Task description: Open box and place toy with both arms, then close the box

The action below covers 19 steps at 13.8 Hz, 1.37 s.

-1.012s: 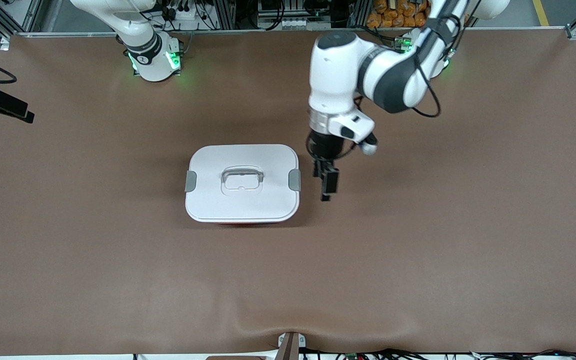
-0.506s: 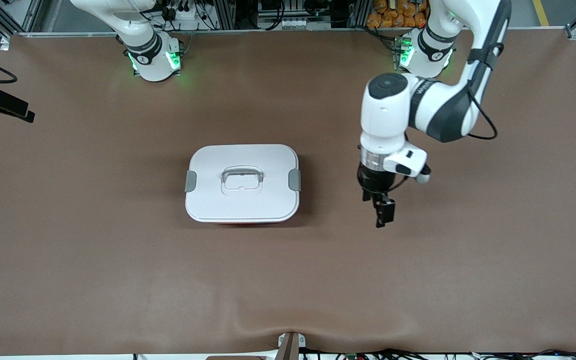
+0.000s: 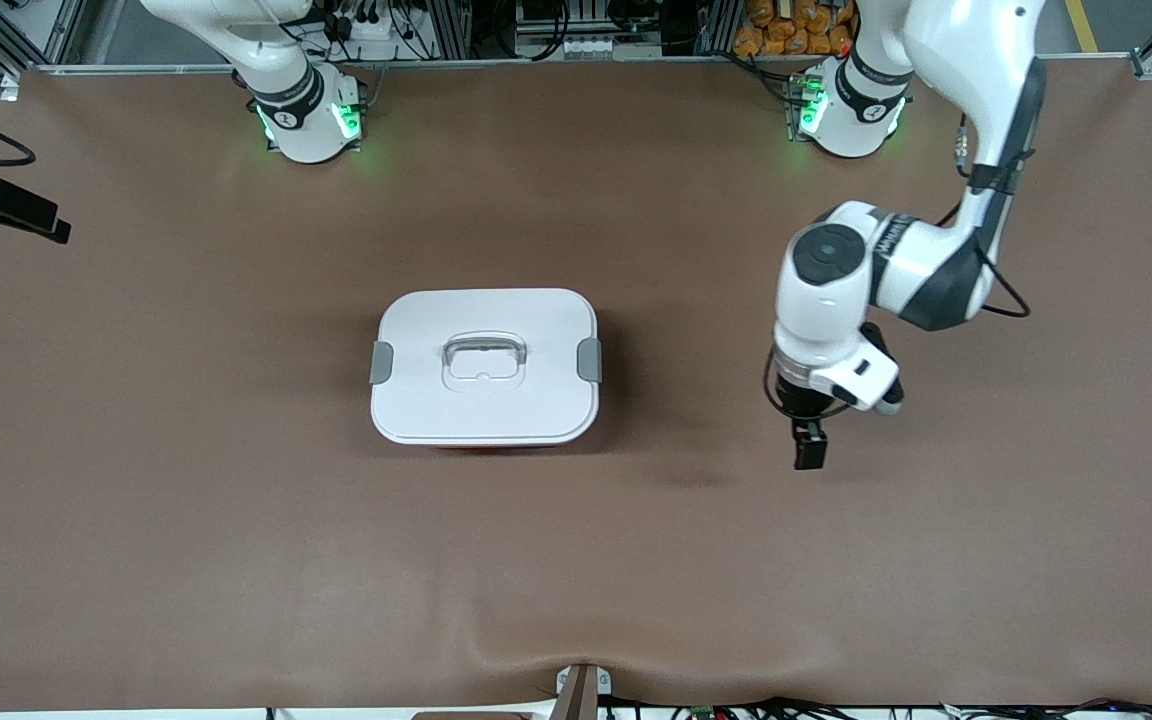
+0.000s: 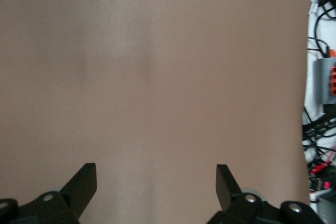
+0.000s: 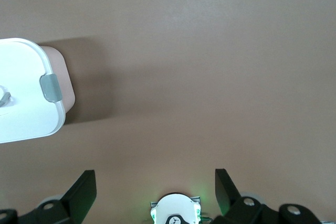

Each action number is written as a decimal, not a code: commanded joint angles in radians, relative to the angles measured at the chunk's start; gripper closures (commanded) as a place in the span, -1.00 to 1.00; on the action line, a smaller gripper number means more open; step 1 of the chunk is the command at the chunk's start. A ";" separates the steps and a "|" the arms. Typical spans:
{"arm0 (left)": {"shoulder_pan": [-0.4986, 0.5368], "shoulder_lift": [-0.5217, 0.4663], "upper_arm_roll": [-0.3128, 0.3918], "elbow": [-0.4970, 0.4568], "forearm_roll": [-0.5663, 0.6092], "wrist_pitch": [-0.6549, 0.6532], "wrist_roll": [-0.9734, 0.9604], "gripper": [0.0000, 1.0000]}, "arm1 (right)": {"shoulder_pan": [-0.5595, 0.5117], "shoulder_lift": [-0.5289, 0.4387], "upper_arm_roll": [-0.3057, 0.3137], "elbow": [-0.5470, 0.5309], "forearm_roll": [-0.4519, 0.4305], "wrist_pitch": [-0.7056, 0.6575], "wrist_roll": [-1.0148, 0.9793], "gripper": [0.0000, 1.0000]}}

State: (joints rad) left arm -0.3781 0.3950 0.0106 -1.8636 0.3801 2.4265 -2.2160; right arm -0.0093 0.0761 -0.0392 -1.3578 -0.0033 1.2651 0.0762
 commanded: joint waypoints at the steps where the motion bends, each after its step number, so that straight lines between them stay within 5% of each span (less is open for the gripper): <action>1: 0.054 -0.022 -0.011 -0.012 -0.055 -0.059 0.183 -1.00 | -0.023 -0.007 0.013 -0.007 0.017 -0.010 -0.007 -1.00; 6: 0.114 -0.056 -0.009 0.029 -0.200 -0.287 0.594 -1.00 | -0.031 -0.006 0.013 -0.006 0.017 -0.012 -0.007 -1.00; 12: 0.171 -0.076 -0.007 0.165 -0.211 -0.642 0.982 -1.00 | -0.037 -0.006 0.013 -0.007 0.017 -0.016 -0.007 -1.00; 19: 0.209 -0.133 -0.004 0.167 -0.210 -0.744 1.409 -1.00 | -0.040 -0.006 0.013 -0.007 0.017 -0.016 -0.007 -1.00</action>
State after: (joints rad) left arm -0.1733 0.2808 0.0114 -1.6958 0.1886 1.7102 -0.9049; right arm -0.0238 0.0765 -0.0399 -1.3597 -0.0032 1.2540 0.0762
